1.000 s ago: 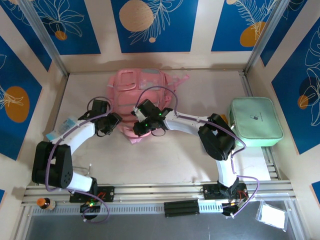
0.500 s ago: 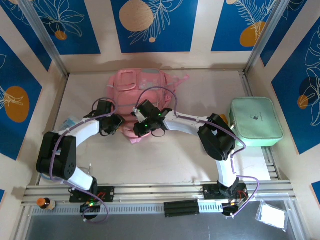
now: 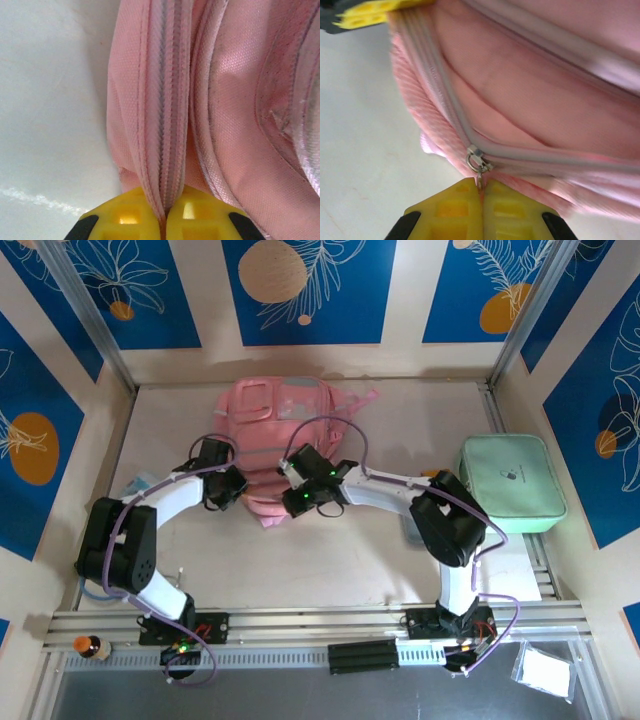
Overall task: Pack the student bag
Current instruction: Zip the student bag at the top-center of the table.
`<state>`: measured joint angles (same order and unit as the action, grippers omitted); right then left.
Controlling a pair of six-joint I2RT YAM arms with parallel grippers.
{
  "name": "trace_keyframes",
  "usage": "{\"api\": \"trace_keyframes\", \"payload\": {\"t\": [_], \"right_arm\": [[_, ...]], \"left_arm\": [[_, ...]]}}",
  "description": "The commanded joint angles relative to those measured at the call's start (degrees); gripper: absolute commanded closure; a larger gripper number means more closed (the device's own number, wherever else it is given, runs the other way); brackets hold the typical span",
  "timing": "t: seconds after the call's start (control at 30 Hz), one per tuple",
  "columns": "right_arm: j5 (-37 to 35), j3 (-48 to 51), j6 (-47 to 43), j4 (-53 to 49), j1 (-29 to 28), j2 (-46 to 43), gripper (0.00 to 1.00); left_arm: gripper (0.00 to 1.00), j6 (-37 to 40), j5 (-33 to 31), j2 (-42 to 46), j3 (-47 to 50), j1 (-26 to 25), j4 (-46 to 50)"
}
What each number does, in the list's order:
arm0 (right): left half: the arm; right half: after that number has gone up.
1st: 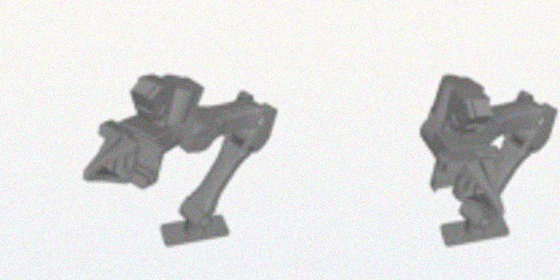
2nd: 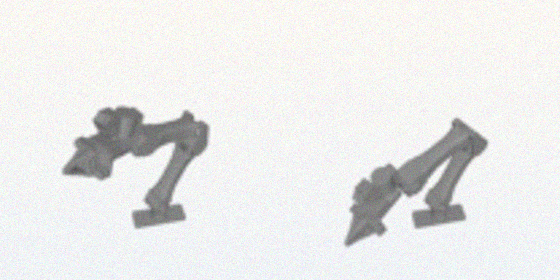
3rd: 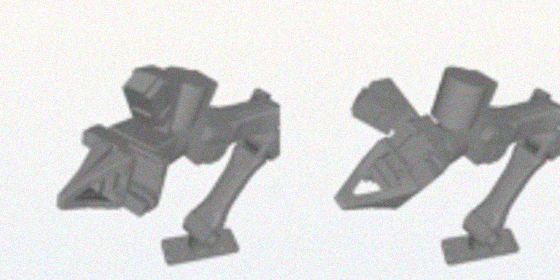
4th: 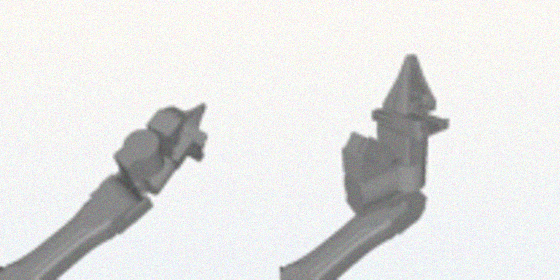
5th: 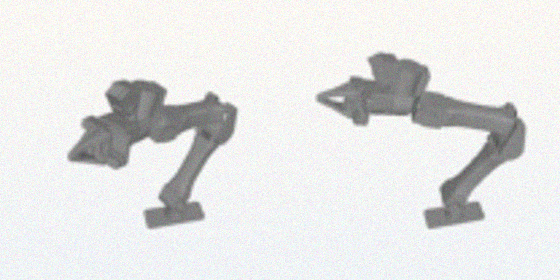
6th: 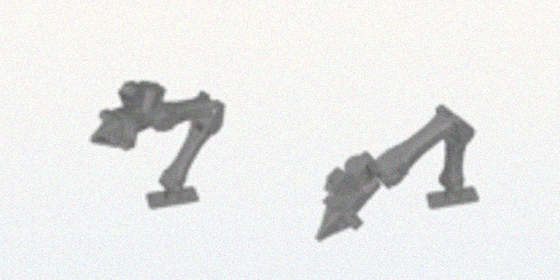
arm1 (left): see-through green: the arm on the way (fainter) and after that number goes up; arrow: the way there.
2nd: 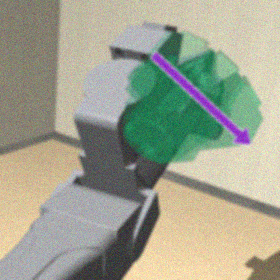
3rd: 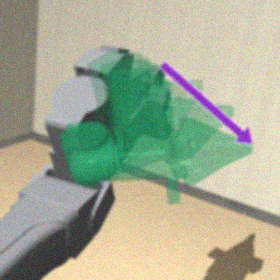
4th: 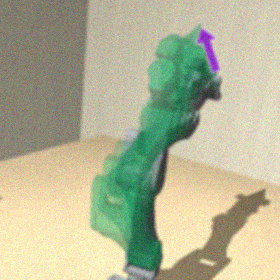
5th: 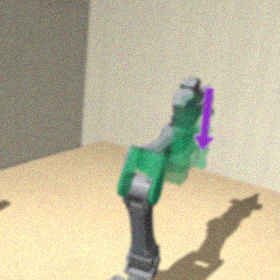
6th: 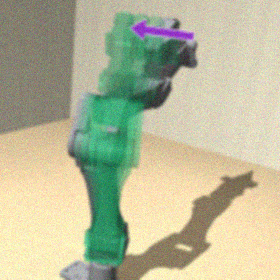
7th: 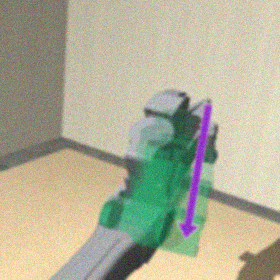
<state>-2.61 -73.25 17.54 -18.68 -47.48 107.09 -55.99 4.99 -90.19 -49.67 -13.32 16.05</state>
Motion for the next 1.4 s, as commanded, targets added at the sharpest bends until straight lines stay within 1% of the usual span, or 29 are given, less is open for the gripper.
{"api": "trace_keyframes", "payload": {"t": [0.0,0.2,0.3,0.43,0.57,0.7,0.77,0.8,0.83,0.87,0.93,1.03,1.1,1.2,1.3,1.37], "right_arm": [[-6.1,3.4,-2.4,-5.9,2.8,-3.6,1.0],[-10.2,6.6,-0.3,-4.9,5.5,-7.4,1.0],[-12.4,5.8,2.1,-5.6,6.5,-7.3,1.0],[-13.2,5.2,5.4,-6.5,9.1,-6.8,1.0],[-12.1,4.8,3.9,-6.3,11.3,-6.9,1.0],[-9.7,0.3,-0.1,-11.1,13.9,-4.8,1.0],[-7.6,-0.7,-1.7,-11.5,14.3,-4.3,1.0],[-6.2,-0.8,-2.6,-11.1,14.1,-4.5,1.0],[-4.9,-0.8,-3.2,-10.7,14.0,-4.6,1.0],[-3.7,-1.0,-3.5,-10.5,13.7,-4.6,1.0],[0.7,-1.2,-4.7,-10.0,13.3,-4.8,1.0],[4.8,-1.0,-6.1,-8.8,12.1,-5.0,1.0],[6.5,-1.1,-6.5,-8.3,11.6,-4.7,1.0],[9.0,-1.2,-6.5,-7.6,11.4,-4.6,1.0],[10.7,-0.6,-6.1,-6.8,11.4,-5.1,1.0],[11.7,0.3,-5.8,-5.9,11.4,-5.7,1.0]], "left_arm": [[0.98,2.7,-5.7,-0.6,-1.4,0.5,3.0],[0.98,3.9,-6.2,0.2,-2.0,0.5,3.6],[0.98,6.6,-6.4,0.4,-2.9,0.6,5.0],[0.99,8.7,-8.5,1.3,-3.4,0.6,7.0],[0.99,9.8,-9.1,2.0,-3.4,0.7,7.7],[0.98,12.8,-8.5,2.1,-4.3,0.7,8.2],[0.92,15.3,-8.2,2.1,-5.4,0.7,9.2],[0.86,16.8,-8.2,2.3,-6.1,0.7,10.0],[0.77,18.6,-8.2,2.6,-6.7,0.7,10.8],[0.72,20.1,-8.3,3.0,-7.1,0.7,11.7],[0.59,24.6,-7.4,4.8,-7.9,0.5,13.1],[0.46,31.6,-3.3,7.6,-9.0,-0.1,14.4],[0.4,36.4,0.8,9.0,-9.5,-1.3,14.4],[0.37,43.8,5.9,9.4,-10.3,-4.6,13.3],[0.35,49.6,6.8,7.9,-12.2,-9.4,13.0],[0.35,52.1,7.5,5.8,-13.7,-11.8,12.8]]}}
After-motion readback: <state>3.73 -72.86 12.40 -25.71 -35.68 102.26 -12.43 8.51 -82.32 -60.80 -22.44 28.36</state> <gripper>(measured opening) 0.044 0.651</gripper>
